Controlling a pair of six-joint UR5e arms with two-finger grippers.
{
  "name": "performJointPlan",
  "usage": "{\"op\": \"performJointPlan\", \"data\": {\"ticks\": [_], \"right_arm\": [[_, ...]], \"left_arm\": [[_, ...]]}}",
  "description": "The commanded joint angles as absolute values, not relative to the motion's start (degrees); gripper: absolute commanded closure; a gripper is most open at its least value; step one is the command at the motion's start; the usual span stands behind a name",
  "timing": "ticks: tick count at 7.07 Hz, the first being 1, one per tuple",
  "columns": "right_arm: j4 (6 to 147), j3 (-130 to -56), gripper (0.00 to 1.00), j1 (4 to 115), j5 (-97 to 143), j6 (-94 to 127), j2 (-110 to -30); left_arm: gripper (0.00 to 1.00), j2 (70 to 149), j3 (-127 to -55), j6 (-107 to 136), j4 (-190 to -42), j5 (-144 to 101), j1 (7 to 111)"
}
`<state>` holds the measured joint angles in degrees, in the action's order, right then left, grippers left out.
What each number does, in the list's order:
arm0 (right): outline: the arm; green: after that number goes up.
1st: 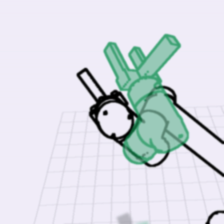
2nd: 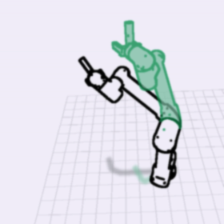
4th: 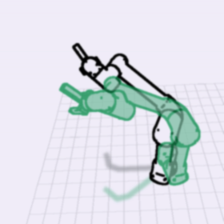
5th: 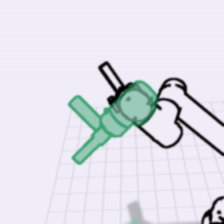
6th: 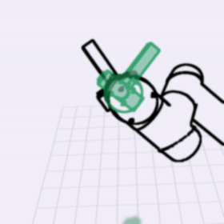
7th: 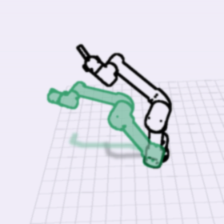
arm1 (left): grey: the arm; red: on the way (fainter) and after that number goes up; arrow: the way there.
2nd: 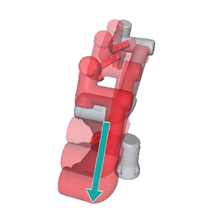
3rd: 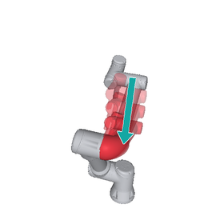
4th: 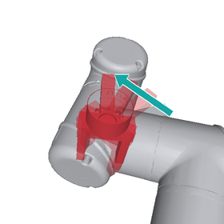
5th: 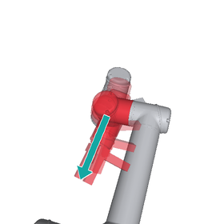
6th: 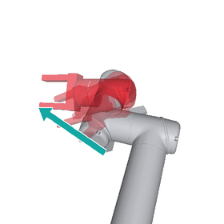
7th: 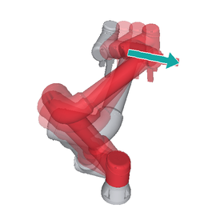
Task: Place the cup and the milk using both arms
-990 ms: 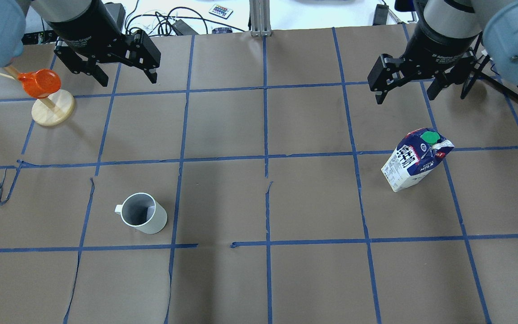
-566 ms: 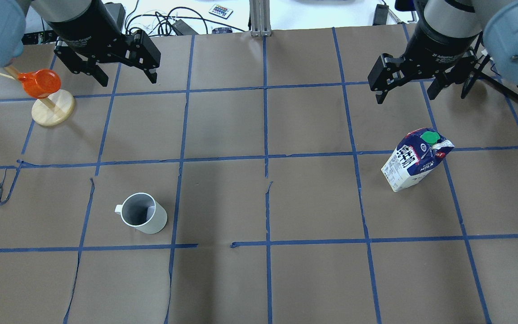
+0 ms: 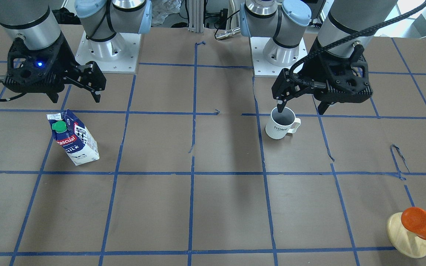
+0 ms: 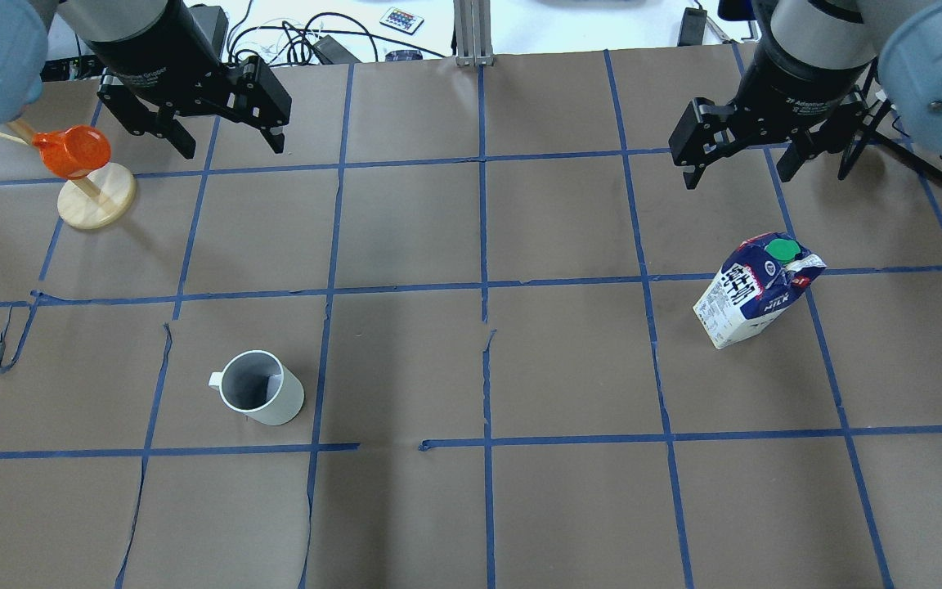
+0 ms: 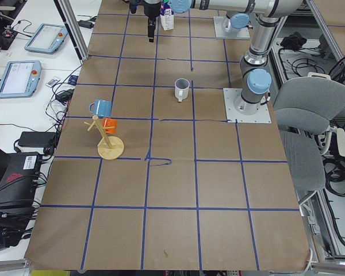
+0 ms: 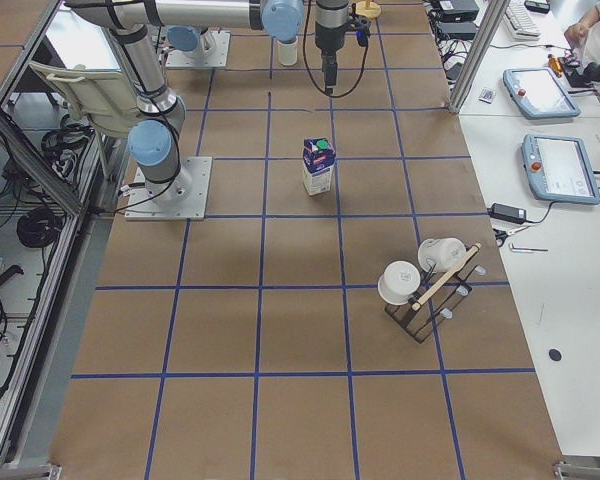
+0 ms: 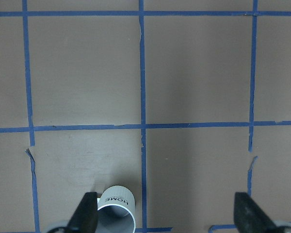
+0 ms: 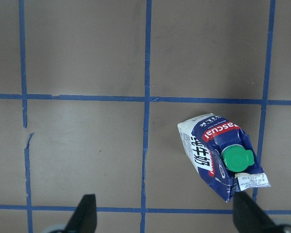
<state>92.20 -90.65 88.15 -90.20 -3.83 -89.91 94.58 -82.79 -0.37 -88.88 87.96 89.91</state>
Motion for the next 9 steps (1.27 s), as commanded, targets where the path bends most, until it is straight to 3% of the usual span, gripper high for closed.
{"op": "performJointPlan", "data": {"ticks": [1, 9], "right_arm": [[92.2, -90.5, 0.0, 88.2, -90.2, -3.8, -89.9], [91.7, -91.7, 0.0, 87.3, -94.6, -4.5, -89.0]], "left_arm": [[0.0, 94.5, -82.8, -0.4, -88.9, 88.0, 89.9], [0.0, 94.1, -83.1, -0.4, -88.9, 87.9, 89.7]]}}
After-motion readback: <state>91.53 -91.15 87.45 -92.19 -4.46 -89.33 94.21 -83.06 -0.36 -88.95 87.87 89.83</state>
